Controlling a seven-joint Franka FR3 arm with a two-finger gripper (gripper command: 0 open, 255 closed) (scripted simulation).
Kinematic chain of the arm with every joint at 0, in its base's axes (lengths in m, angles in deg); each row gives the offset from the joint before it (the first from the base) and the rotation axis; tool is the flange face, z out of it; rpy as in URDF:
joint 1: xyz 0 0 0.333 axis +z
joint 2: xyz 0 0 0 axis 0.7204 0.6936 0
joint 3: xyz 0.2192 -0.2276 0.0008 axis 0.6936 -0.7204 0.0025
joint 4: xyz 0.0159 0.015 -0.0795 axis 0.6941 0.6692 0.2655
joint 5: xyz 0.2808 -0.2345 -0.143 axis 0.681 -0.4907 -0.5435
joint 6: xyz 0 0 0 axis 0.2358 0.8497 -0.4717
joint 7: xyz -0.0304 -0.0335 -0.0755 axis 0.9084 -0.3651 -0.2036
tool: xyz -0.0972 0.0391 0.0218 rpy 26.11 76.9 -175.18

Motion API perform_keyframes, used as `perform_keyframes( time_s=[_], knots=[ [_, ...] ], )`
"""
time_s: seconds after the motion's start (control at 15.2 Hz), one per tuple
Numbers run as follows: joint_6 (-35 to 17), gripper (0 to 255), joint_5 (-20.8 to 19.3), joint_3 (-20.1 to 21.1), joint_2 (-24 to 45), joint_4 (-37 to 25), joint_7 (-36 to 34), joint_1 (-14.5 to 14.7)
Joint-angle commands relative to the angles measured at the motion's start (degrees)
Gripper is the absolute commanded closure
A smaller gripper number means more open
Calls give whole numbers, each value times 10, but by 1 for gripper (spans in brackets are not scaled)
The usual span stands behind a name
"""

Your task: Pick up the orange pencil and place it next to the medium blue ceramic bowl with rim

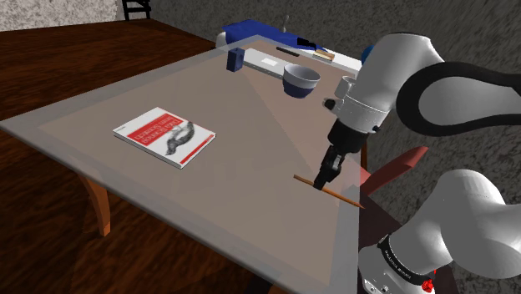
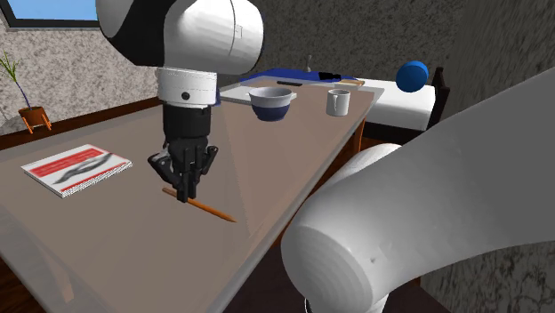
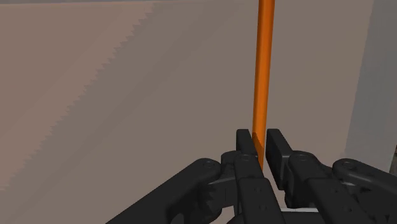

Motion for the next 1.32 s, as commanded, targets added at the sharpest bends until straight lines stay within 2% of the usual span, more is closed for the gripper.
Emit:
perform_keyframes(
  time_s=[0.0, 1.25],
  knots=[
    [20, 255, -3, -1, -6, -13, -5, -1],
    [170, 255, -23, -12, -24, -149, -38, -7]
  ],
)
